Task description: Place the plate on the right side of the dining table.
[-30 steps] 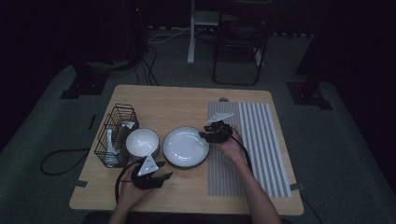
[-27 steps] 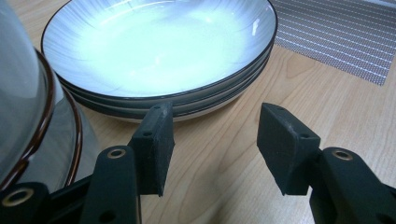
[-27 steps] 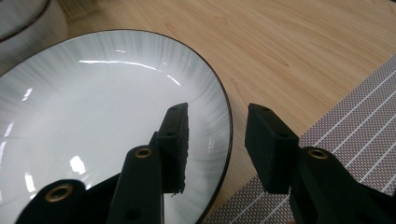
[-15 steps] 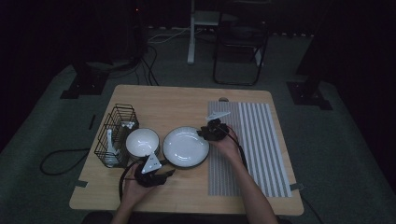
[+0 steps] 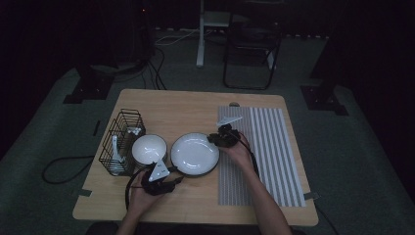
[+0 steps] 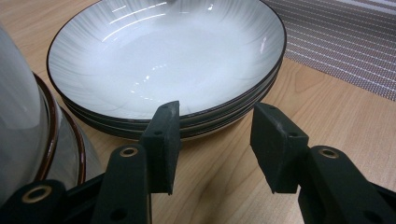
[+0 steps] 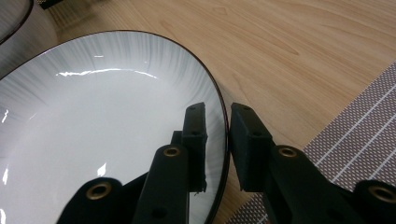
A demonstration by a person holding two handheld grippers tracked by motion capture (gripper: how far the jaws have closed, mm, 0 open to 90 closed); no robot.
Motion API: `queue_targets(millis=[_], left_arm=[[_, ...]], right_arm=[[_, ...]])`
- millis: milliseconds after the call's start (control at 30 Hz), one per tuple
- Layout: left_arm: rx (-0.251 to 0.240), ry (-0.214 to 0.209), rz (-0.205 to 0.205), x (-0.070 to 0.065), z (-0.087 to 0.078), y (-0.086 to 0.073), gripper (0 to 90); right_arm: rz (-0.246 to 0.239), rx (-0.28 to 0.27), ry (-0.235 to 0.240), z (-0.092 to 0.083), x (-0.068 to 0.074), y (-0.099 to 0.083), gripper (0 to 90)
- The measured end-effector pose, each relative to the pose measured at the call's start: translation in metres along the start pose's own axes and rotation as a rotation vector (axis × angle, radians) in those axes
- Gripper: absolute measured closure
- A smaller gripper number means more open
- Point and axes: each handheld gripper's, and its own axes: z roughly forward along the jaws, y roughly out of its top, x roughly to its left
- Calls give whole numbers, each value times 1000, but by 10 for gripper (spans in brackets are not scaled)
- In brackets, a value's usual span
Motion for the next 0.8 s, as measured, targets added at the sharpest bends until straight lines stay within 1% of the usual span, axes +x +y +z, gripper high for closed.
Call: queue_targets(millis=[67,333,433,600,633,667,800], left_arm=[[1,1,-2,0,0,0,539],[1,3,-19,3,0,1,601],[-3,2,-33,5,0,2,652],[-3,13,-41,6,0,2,718],[-3,22,-42,6,0,2,718],[-3,25,-42,6,0,2,731],[-2,41,-47,5,0,2,765]], right_arm=[[1,2,-1,0,-1,0,779],[37,5,8,0,-3,-1,818],[44,5,6,0,-4,0,822],[61,-12,13,-3,-5,0,837],[75,-20,21,-4,-6,0,838],[87,-19,21,-5,-6,1,842],[98,-19,25,-5,-7,0,843]])
